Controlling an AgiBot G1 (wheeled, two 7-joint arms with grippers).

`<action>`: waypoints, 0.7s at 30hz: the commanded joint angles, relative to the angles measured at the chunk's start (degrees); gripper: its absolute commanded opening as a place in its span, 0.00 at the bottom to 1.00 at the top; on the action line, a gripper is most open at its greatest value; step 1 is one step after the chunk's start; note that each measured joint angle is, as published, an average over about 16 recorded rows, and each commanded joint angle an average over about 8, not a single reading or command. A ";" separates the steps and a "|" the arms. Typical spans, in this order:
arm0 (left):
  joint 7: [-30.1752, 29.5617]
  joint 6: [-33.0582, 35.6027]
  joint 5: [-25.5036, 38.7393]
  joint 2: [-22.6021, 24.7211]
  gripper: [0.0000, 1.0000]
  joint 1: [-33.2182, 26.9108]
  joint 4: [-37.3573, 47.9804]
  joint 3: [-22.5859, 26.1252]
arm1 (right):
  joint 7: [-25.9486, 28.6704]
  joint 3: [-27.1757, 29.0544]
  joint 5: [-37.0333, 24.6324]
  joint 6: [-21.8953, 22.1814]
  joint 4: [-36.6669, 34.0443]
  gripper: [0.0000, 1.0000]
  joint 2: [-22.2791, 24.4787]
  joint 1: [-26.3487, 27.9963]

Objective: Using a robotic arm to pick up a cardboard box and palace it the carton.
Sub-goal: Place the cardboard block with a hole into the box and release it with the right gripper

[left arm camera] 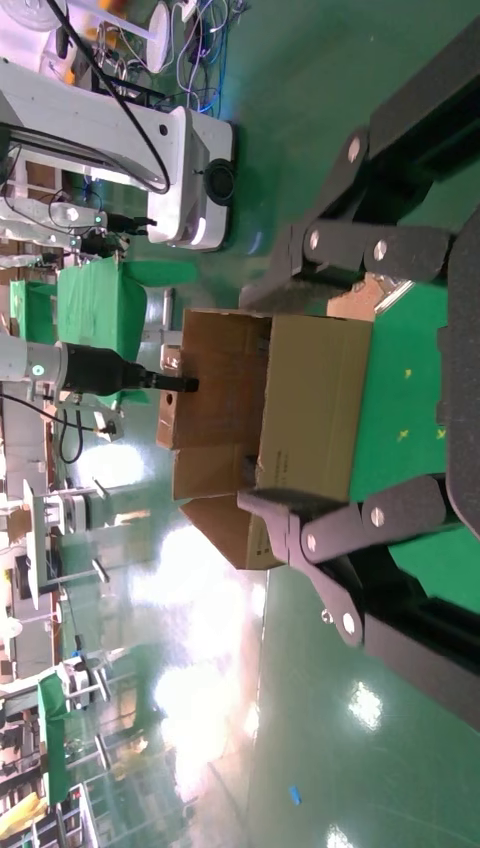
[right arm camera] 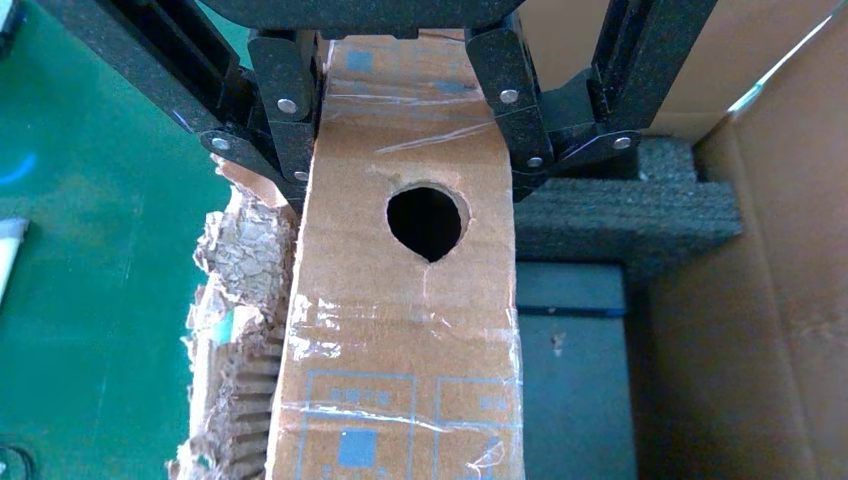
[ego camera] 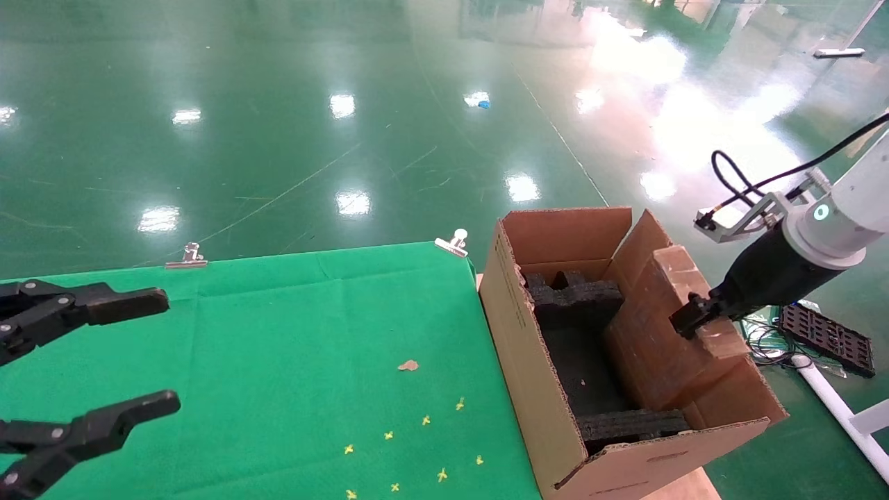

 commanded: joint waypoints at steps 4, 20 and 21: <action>0.01 -0.01 -0.01 0.00 1.00 0.00 0.00 0.01 | 0.19 0.15 0.43 1.46 -2.26 0.00 -1.46 -2.82; 0.02 -0.02 -0.03 -0.02 1.00 -0.01 0.00 0.05 | -1.35 2.25 3.97 9.51 -5.96 0.00 -2.31 -14.76; 0.03 -0.02 -0.04 -0.02 1.00 -0.01 0.00 0.05 | -1.65 2.46 4.29 10.15 -6.09 0.00 -2.30 -15.53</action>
